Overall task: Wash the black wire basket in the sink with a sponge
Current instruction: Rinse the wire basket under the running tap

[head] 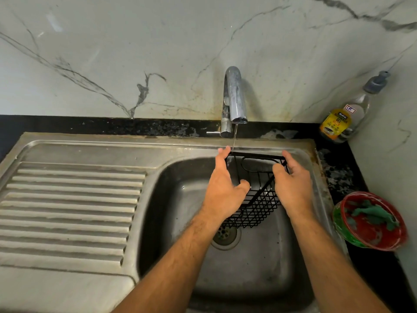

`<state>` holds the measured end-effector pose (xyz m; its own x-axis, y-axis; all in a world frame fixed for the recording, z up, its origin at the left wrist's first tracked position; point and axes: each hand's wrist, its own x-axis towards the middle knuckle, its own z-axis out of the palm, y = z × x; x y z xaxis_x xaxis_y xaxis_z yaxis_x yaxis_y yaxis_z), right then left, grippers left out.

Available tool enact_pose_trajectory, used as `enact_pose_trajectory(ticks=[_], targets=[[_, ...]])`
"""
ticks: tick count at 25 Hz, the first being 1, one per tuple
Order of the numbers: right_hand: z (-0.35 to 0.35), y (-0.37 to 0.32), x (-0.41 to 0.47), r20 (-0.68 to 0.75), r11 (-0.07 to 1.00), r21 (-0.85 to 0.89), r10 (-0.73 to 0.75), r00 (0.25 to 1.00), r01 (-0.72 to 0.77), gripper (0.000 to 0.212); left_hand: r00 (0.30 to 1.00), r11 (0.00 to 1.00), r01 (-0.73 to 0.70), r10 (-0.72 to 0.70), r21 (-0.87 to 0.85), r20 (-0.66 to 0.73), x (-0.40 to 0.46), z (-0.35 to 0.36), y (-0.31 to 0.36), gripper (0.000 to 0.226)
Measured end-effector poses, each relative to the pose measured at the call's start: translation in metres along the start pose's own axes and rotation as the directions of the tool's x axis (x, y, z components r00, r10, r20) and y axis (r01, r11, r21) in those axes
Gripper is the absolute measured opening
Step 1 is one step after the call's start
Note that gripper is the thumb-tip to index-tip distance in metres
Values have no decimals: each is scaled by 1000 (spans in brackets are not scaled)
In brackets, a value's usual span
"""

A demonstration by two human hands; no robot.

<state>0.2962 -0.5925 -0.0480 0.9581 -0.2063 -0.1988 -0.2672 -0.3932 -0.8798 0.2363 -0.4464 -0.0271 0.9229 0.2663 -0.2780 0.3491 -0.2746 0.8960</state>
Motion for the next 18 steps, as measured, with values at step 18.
enact_pose_trajectory(ticks=[18], targets=[[48, -28, -33, 104, 984, -123, -119, 987, 132, 63, 993, 994, 113, -112, -12, 42, -6, -55, -39, 84]])
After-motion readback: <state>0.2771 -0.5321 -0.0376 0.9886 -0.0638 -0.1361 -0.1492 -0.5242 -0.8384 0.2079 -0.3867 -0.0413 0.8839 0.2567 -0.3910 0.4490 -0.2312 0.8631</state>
